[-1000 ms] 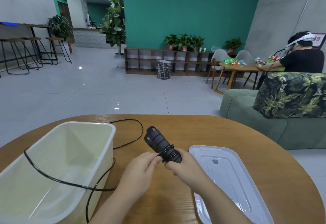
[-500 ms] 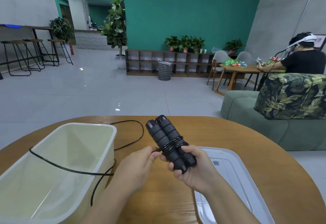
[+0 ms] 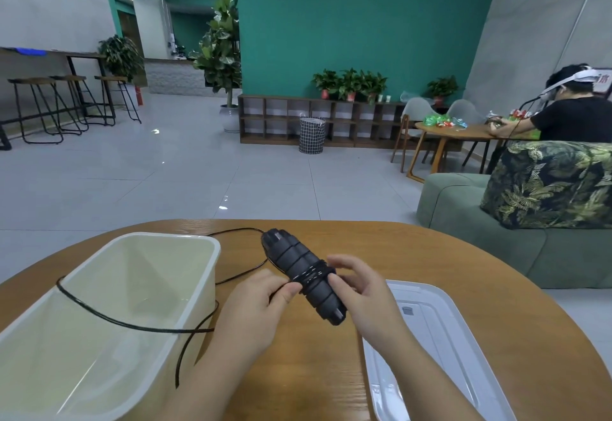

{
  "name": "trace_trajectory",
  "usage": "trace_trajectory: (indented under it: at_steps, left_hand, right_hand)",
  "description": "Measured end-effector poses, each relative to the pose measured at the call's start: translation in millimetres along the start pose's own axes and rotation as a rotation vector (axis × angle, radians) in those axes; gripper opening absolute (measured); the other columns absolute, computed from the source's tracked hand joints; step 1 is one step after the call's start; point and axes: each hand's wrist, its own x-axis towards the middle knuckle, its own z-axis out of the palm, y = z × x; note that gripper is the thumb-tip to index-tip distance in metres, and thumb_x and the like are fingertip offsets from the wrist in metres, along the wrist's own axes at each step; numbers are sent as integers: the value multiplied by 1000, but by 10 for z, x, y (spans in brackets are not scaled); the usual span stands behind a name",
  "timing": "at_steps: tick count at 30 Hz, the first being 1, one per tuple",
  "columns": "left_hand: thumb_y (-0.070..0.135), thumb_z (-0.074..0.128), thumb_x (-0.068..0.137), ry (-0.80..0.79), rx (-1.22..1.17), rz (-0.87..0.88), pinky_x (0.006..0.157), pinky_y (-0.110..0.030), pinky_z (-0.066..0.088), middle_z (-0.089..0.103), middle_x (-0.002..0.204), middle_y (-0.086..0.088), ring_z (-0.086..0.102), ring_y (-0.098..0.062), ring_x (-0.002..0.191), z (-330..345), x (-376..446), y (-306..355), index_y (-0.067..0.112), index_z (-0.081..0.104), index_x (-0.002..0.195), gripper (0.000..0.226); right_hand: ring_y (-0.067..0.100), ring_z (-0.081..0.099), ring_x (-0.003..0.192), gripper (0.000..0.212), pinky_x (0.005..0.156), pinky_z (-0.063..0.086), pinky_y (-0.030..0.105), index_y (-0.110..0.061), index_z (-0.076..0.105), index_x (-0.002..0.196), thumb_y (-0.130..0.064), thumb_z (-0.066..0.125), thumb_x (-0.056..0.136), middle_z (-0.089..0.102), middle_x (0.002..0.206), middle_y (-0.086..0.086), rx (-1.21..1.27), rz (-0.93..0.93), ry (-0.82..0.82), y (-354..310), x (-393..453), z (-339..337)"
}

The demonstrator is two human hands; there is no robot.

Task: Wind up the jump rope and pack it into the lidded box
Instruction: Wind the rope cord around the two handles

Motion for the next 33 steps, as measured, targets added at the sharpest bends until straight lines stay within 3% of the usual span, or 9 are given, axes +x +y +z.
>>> trace_trajectory:
  at_steps: [3, 5, 9, 12, 15, 19, 25, 29, 33]
  left_hand:
    - [30, 49, 91, -5, 68, 50, 72, -28, 45, 56, 81, 17, 53, -5, 81, 0, -10, 23, 27, 66, 88, 17]
    - [32, 43, 93, -51, 111, 59, 79, -33, 48, 59, 93, 14, 55, -10, 89, -6, -11, 15, 25, 64, 97, 23]
    - [29, 38, 95, -177, 199, 72, 81, -36, 49, 55, 96, 13, 55, -11, 92, 25, -42, 28, 28, 58, 102, 22]
    - [29, 36, 96, -221, 208, 64, 81, -38, 48, 55, 96, 11, 54, -12, 91, 23, -51, 13, 26, 56, 103, 21]
    - [33, 35, 96, -266, 233, 9, 80, -39, 49, 61, 90, 6, 57, -14, 86, -62, -10, -2, 27, 55, 106, 24]
    - [31, 35, 97, -379, 198, -12, 64, -28, 41, 50, 68, 13, 48, -6, 67, -160, 96, 37, 28, 54, 107, 22]
    - [23, 36, 96, -464, 396, 75, 88, -38, 46, 64, 99, 3, 56, -19, 94, -384, 499, 168, 21, 56, 105, 22]
    - [21, 39, 95, -374, 608, 280, 86, -37, 44, 62, 101, 1, 52, -20, 98, -472, 722, 324, 22, 57, 107, 22]
    - [18, 40, 95, -282, 545, 325, 86, -34, 44, 60, 106, -2, 52, -20, 101, -429, 790, 431, 19, 56, 109, 21]
  right_hand:
    - [1, 54, 112, 36, 94, 44, 22, -42, 58, 114, -14, 47, 94, 58, 123, -13, -80, 15, -123, -46, -39, 29]
    - [-3, 50, 112, 40, 93, 41, 19, -36, 49, 128, -27, 55, 90, 51, 124, -19, -156, 27, -202, -68, -56, 36]
    - [5, 56, 94, 39, 81, 49, 28, -33, 53, 108, -38, 67, 72, 56, 104, -14, -489, -9, -197, -61, -56, 117]
    - [10, 58, 90, 35, 79, 51, 30, -29, 52, 109, -29, 64, 76, 60, 101, -11, -392, 32, -141, -44, -57, 156]
    - [10, 61, 92, 55, 74, 47, 19, -35, 40, 126, -26, 67, 79, 61, 108, -7, -205, 181, -189, -14, -67, 149]
    - [9, 61, 76, 43, 68, 46, 26, -33, 49, 116, -22, 67, 79, 67, 97, -3, -43, 252, -227, -1, -62, 149]
    - [12, 60, 70, 40, 63, 46, 29, -30, 49, 116, -21, 65, 81, 67, 96, 3, 53, 244, -141, -130, 52, 131]
    - [17, 59, 73, 42, 62, 45, 31, -28, 49, 117, -20, 66, 80, 68, 94, 6, 162, 209, -74, -213, 118, 147]
    - [18, 59, 75, 33, 64, 47, 31, -28, 51, 114, -17, 64, 85, 67, 92, 4, 290, 179, -13, -277, 147, 120]
